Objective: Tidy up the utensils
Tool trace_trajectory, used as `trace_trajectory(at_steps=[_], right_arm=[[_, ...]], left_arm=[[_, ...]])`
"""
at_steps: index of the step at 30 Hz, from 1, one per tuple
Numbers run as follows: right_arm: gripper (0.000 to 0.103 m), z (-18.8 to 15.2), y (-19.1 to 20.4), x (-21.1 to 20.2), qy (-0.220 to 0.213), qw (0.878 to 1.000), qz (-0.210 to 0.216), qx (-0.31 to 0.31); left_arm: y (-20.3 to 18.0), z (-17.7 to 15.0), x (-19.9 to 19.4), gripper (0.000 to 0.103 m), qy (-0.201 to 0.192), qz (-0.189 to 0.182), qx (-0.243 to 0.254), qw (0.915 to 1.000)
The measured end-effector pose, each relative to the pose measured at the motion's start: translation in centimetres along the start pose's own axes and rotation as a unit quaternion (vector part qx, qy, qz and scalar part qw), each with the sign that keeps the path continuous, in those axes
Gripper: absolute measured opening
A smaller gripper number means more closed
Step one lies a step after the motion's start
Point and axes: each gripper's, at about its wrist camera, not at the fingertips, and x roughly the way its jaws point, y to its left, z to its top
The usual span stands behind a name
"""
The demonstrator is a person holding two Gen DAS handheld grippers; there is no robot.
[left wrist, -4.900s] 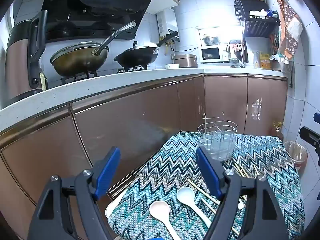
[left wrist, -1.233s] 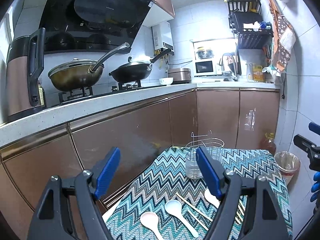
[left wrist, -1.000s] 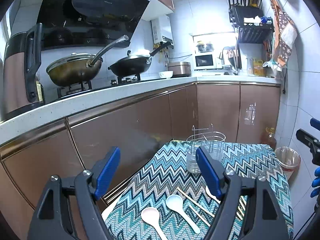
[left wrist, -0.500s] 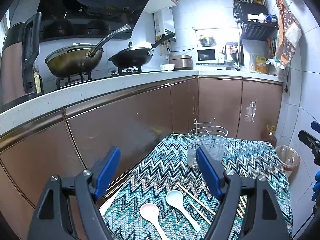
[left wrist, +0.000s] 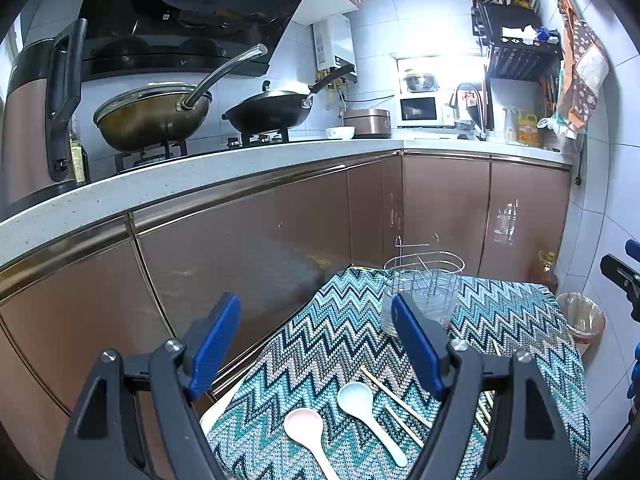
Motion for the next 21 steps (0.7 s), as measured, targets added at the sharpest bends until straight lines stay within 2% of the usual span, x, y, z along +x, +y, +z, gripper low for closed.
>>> trace_trajectory(at_steps=[21], right_arm=[[0.103, 0.1, 0.1, 1.0, 0.006, 1.0, -0.004, -0.008]], left_arm=[[0.5, -0.4, 1.8, 0.077, 0.009, -0.019, -0.004, 0.9998]])
